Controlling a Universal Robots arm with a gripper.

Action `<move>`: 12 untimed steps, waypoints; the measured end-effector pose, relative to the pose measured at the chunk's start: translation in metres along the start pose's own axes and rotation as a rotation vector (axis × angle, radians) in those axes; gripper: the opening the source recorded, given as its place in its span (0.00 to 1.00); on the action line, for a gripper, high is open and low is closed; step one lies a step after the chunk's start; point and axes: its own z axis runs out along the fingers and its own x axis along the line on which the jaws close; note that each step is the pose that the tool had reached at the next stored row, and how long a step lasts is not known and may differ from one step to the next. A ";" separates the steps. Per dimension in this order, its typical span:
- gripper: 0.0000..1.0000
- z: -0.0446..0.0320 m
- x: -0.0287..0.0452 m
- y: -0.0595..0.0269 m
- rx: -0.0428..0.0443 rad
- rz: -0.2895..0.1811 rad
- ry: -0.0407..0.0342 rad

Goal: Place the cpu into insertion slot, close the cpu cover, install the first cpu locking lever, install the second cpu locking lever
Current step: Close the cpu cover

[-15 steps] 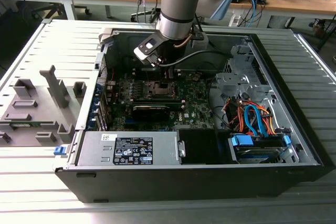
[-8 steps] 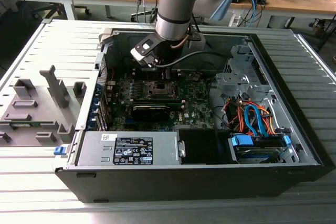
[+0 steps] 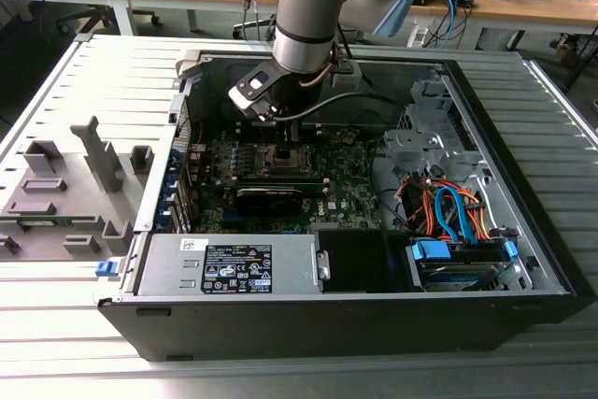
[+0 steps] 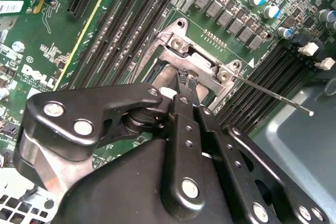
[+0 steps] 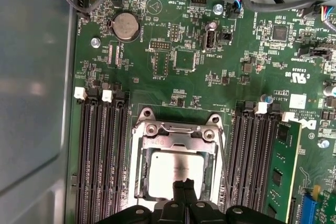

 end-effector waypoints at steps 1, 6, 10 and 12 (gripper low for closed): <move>0.11 0.0005 0.0001 -0.0006 0.0000 0.000 0.0000; 0.11 0.0024 0.0004 -0.0028 0.0001 0.000 0.0000; 0.11 0.0040 0.0006 -0.0044 0.0000 0.000 0.0000; 0.11 0.0050 0.0007 -0.0052 0.0000 0.000 0.0001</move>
